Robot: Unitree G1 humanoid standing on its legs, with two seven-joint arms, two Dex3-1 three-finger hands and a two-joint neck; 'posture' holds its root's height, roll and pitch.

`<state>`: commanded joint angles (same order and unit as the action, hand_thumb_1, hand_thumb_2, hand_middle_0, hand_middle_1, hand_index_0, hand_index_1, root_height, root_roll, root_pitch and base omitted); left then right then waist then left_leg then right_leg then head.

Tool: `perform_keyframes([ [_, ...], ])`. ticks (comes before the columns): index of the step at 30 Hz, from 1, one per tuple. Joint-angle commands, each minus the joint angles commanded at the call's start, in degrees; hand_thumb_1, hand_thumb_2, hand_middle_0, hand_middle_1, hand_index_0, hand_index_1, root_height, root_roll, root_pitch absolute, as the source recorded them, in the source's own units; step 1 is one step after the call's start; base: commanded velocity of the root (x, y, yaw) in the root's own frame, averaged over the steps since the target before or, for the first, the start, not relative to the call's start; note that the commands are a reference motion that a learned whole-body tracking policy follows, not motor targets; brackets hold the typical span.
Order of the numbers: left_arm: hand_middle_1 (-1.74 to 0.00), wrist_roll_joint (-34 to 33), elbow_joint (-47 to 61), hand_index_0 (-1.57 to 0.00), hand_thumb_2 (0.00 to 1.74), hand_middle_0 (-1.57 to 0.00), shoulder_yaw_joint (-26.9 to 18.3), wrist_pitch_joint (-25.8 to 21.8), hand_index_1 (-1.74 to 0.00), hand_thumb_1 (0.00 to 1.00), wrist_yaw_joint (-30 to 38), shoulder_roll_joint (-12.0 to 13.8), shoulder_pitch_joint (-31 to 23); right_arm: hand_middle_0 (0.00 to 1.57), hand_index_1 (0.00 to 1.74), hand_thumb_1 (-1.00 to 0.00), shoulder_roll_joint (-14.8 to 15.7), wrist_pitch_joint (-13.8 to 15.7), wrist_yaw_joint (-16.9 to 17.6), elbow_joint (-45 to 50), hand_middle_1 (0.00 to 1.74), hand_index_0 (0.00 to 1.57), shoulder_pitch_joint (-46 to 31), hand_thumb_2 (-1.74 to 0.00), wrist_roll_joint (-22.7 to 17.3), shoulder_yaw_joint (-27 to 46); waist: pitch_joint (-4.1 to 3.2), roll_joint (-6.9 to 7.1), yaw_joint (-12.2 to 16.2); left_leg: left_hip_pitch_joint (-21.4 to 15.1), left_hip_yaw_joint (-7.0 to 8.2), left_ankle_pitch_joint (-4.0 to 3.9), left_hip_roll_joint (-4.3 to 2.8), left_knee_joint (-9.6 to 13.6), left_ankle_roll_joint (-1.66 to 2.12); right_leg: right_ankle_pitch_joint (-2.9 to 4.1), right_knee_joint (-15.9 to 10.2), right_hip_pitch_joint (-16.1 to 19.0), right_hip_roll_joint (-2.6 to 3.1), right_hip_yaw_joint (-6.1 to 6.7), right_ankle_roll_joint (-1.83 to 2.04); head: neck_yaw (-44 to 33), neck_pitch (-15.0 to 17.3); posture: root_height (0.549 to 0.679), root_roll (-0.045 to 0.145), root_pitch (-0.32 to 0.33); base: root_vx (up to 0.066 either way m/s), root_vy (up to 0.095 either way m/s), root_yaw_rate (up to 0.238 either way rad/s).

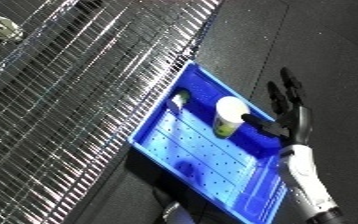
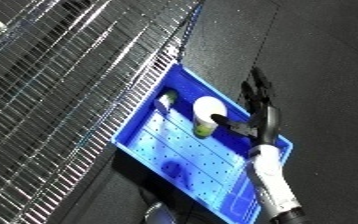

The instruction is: Pick up the object and place it into the box

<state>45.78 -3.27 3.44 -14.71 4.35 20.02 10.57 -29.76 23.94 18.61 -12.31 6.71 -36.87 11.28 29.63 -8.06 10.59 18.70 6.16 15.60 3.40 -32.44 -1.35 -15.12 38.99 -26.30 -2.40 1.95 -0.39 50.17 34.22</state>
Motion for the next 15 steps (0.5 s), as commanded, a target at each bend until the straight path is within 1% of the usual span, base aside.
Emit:
perform_keyframes([
  [5,-1.74,0.0,-0.1,-1.57,1.74,-1.57,0.3,0.2,-1.74,1.0,0.0,-0.1,0.2,0.0,0.0,0.0,1.0,-0.5,-2.6,0.7,0.0,0.0,0.1,0.0,-3.2,-0.5,-0.08,0.13,-0.3,-0.1,-0.23,-0.18,0.05,0.2,0.01,-0.02,0.0,0.1,0.0,-0.15,-0.06,-1.0,0.2,0.65,0.105,0.055,-0.001,-0.013,0.039],
  [8,-1.74,0.4,-0.3,-1.57,1.74,-1.57,0.3,0.2,-1.74,1.0,-0.2,-0.2,0.2,0.0,0.0,0.0,1.5,-1.1,-3.6,1.4,0.0,0.0,-0.1,0.0,-3.3,-0.8,-0.19,0.38,-0.4,-0.1,-0.39,-0.23,0.06,0.3,-0.03,-0.09,0.0,0.3,0.03,-0.2,-0.14,-1.8,0.4,0.651,0.104,0.053,0.007,-0.012,0.035],
  [11,-1.74,1.0,-0.2,-1.57,1.74,-1.57,0.5,0.4,-1.74,1.0,-0.6,-0.4,-0.1,0.0,0.0,0.0,1.8,-1.2,-4.0,2.6,0.0,0.0,-0.3,0.0,-1.7,-1.3,-0.36,0.72,-0.7,-0.1,-0.57,-0.2,-0.01,0.1,-0.11,-0.19,0.1,0.5,0.03,-0.4,-0.23,-3.5,0.5,0.65,0.104,0.05,0.013,-0.018,0.034],
  [15,-1.74,0.8,0.4,-1.57,1.74,-1.57,0.9,0.9,-1.74,1.0,-0.7,-0.4,-0.6,0.0,0.0,0.0,1.9,-2.3,-5.7,5.8,0.0,0.0,-0.2,0.0,2.6,-2.5,-0.65,1.07,-1.3,-0.1,-1.04,-0.22,0.06,-0.1,-0.15,-0.29,0.1,0.9,-0.1,-0.7,-0.31,-6.5,0.7,0.651,0.104,0.045,0.019,-0.019,0.064],
])
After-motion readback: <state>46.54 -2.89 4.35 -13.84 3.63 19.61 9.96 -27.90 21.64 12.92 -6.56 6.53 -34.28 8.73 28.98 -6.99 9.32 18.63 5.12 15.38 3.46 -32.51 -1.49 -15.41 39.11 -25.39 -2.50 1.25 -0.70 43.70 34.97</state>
